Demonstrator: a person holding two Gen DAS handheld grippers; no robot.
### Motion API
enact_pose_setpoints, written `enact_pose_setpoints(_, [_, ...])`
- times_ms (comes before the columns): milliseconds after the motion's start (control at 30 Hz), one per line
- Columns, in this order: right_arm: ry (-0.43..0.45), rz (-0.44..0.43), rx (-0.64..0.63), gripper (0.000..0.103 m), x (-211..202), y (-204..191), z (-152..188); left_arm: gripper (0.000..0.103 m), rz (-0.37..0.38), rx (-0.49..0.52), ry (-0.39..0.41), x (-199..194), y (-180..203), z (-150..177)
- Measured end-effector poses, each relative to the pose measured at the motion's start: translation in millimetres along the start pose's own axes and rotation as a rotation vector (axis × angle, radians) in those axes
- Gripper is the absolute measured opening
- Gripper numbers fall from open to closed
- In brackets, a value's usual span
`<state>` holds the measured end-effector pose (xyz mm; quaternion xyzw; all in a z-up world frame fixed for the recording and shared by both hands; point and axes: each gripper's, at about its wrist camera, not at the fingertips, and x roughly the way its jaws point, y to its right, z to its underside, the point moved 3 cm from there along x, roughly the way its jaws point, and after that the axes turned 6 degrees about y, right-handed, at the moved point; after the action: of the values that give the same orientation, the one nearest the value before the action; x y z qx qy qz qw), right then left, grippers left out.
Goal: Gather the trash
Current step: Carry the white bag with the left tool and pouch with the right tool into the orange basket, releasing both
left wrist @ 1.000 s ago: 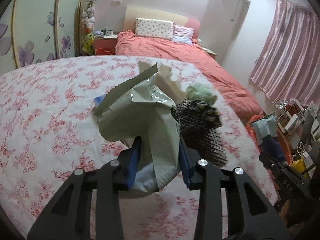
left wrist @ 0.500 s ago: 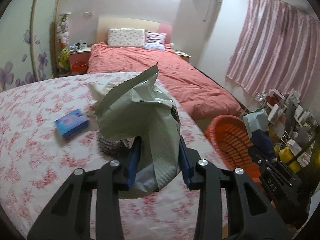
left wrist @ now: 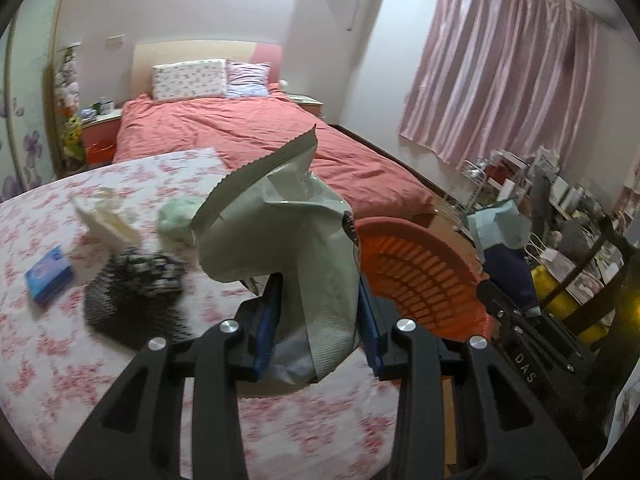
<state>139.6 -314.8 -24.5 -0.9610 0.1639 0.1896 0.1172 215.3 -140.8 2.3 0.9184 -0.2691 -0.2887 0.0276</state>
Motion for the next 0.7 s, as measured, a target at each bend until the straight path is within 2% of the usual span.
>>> enact_pose_setpoints(333, [-0.008, 0.009, 0.038, 0.016, 8.7, 27.1, 3.7, 0.036, 0.079, 0.042, -0.04, 40.5, 46.1, 3.1])
enact_pose_setpoints(700, [-0.029, -0.006, 0.094, 0.016, 24.8, 51.0, 2.1, 0.039, 0.132, 0.047, -0.097, 84.3, 64.8, 6.5])
